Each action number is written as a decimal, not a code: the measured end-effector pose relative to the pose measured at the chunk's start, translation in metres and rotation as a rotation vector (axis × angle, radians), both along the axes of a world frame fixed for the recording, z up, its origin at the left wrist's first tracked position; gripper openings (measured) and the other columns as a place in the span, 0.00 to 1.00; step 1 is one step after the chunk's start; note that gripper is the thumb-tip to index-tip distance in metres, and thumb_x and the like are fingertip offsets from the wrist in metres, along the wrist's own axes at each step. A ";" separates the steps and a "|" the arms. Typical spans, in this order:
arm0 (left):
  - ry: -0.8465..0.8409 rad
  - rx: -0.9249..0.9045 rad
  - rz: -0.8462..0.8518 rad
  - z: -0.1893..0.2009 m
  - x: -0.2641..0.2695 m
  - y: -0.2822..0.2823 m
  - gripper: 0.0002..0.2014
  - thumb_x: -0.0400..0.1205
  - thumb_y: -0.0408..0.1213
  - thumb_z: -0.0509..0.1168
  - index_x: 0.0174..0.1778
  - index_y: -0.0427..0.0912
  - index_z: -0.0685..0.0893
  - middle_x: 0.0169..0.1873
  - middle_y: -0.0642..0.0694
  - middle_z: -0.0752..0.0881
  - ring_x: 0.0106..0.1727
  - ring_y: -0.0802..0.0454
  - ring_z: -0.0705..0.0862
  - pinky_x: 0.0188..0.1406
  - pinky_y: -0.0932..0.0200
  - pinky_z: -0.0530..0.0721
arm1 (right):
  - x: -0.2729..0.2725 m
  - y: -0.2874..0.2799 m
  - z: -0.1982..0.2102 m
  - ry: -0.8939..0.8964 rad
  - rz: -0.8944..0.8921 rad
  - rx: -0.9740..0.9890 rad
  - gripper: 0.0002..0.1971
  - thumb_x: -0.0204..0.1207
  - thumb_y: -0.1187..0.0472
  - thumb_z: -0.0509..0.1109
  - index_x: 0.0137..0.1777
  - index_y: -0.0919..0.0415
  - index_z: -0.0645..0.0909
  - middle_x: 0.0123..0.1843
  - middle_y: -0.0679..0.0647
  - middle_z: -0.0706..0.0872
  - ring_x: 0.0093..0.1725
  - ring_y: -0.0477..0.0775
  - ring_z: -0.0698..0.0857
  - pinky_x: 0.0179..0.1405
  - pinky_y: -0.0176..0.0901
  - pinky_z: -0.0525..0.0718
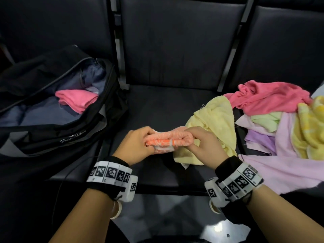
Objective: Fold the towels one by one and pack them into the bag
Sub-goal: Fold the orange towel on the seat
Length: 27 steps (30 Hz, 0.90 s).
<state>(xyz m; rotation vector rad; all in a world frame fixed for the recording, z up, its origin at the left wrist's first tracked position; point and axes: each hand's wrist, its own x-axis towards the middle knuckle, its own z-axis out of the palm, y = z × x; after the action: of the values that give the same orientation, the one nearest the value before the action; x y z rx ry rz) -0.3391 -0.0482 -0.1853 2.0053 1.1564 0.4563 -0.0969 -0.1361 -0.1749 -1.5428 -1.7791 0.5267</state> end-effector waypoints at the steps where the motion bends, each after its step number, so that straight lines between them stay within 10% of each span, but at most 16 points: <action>1: -0.021 -0.049 -0.026 0.003 -0.001 0.000 0.13 0.59 0.46 0.68 0.39 0.63 0.82 0.37 0.64 0.88 0.38 0.65 0.86 0.36 0.69 0.81 | 0.002 -0.003 0.001 0.049 -0.010 -0.055 0.11 0.75 0.57 0.76 0.52 0.38 0.84 0.47 0.29 0.87 0.49 0.38 0.84 0.50 0.26 0.76; 8: 0.005 -0.296 -0.090 -0.022 0.008 -0.010 0.12 0.71 0.34 0.73 0.44 0.56 0.85 0.45 0.53 0.90 0.44 0.60 0.87 0.48 0.53 0.87 | 0.014 -0.023 -0.028 0.222 -0.183 -0.399 0.07 0.76 0.53 0.77 0.49 0.47 0.81 0.35 0.49 0.88 0.33 0.48 0.82 0.38 0.45 0.78; 11: -0.020 -0.319 -0.043 -0.033 0.011 -0.007 0.11 0.75 0.36 0.75 0.45 0.56 0.83 0.48 0.56 0.89 0.50 0.60 0.87 0.53 0.55 0.86 | 0.017 -0.023 -0.041 0.203 -0.288 -0.423 0.06 0.77 0.51 0.75 0.45 0.49 0.82 0.25 0.40 0.80 0.26 0.39 0.75 0.30 0.34 0.69; 21: 0.072 -0.125 0.106 -0.053 0.021 0.003 0.11 0.83 0.43 0.70 0.57 0.43 0.87 0.58 0.51 0.82 0.59 0.54 0.82 0.67 0.54 0.78 | 0.014 0.006 -0.056 -0.003 -0.387 -0.434 0.14 0.82 0.48 0.68 0.41 0.57 0.78 0.37 0.51 0.82 0.37 0.48 0.79 0.33 0.40 0.71; 27: 0.123 -0.178 0.157 -0.061 0.025 0.001 0.07 0.83 0.48 0.69 0.46 0.50 0.86 0.46 0.52 0.89 0.52 0.51 0.87 0.55 0.50 0.85 | 0.014 0.002 -0.070 0.184 -0.516 -0.541 0.18 0.76 0.44 0.74 0.53 0.58 0.77 0.47 0.49 0.84 0.47 0.50 0.84 0.46 0.46 0.80</action>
<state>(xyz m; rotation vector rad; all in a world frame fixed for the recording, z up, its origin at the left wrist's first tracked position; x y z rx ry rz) -0.3143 -0.0468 -0.2467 1.8172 1.3872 0.2998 -0.0833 -0.1345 -0.2449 -2.1463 -1.0760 0.8954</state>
